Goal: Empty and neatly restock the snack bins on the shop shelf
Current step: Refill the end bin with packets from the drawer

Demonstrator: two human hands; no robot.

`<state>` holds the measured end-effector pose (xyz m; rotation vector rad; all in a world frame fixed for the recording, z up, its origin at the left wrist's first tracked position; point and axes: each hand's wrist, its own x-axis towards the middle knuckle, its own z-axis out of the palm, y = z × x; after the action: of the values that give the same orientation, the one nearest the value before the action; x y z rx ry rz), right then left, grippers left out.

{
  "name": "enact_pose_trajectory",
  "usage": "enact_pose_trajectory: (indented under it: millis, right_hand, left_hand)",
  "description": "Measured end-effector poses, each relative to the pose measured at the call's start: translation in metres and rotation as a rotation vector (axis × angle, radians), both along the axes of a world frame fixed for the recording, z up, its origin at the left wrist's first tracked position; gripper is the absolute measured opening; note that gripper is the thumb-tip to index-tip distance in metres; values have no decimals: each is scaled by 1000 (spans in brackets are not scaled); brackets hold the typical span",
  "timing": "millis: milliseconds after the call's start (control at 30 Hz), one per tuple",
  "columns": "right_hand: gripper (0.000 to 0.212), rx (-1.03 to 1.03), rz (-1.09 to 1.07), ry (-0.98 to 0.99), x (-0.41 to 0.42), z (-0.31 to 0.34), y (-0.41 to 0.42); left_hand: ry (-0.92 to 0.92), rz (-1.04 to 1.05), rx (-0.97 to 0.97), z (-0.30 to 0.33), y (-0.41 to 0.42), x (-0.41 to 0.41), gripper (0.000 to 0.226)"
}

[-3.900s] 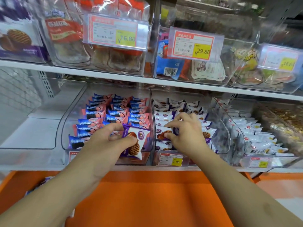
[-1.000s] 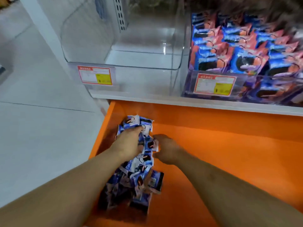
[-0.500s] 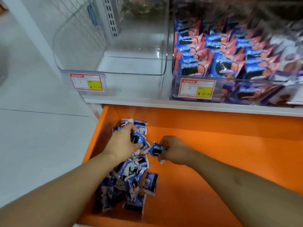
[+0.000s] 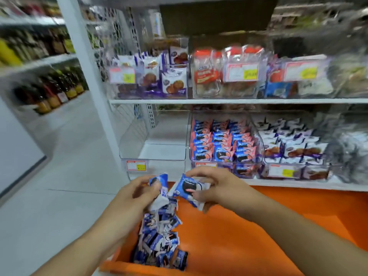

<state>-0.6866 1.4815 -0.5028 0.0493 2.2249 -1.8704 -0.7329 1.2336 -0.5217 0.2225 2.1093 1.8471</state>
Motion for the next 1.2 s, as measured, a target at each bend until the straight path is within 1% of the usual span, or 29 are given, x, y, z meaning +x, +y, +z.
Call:
enact_pose_trajectory:
  millis: [67,100,167,233,300,367,400,600,667,700,733,800,833,867,967,1000,1100,1200]
  right_hand:
    - [44,-25,-12,35,5,15,-8]
    - [44,-29,-15,48,6,20,-13]
    - [42,-84,-36,40,8,21,-18]
    - [38,-142,-42,26,10,16,-18]
    - [34,-112,-67,18,9,11,-17]
    - [32,-70,-140,32,2,7,-17]
    - [32,-54,-169,43,0,8,-18]
    - [32,-10,-306,99,-36,5,-17]
    - [29,1,-335,118,-44,7,-16]
    - [26,4,-340,118,-46,8,-16]
    - [25,13,-344,118,-47,8,-15]
    - [26,70,-360,135,-47,8,-14]
    - [27,124,-373,155,-47,6,-14]
    - [27,179,-386,178,-47,6,-15]
    - [29,290,-406,253,-65,9,-29]
    - [29,312,-403,278,-81,10,-36]
    - [29,447,-388,349,-152,0,-61]
    - [26,581,-376,356,-233,-21,-77]
  left_hand:
    - [-129,45,129,18,-5,14,28]
    - [-165,62,175,25,-8,19,27]
    - [-186,73,198,33,-14,19,27]
    - [-186,72,167,36,-13,10,27]
    - [-176,67,92,31,-10,-2,32]
    - [-170,83,20,26,-6,-19,42]
    - [-162,89,1,25,-4,-26,44]
    - [-114,75,11,21,15,-79,29]
    - [-116,56,-9,26,19,-93,23]
    - [-119,60,-18,28,20,-98,24]
    - [-111,66,-29,29,20,-103,33]
    - [-79,98,-58,31,18,-110,64]
    - [-65,116,-77,30,14,-112,72]
    - [-53,123,-90,31,10,-114,69]
    - [0,174,-113,33,-12,-123,38]
    - [8,185,-113,32,-21,-127,32]
    - [-12,226,-85,21,-47,-139,29]
    - [-4,267,-152,9,-62,-147,26]
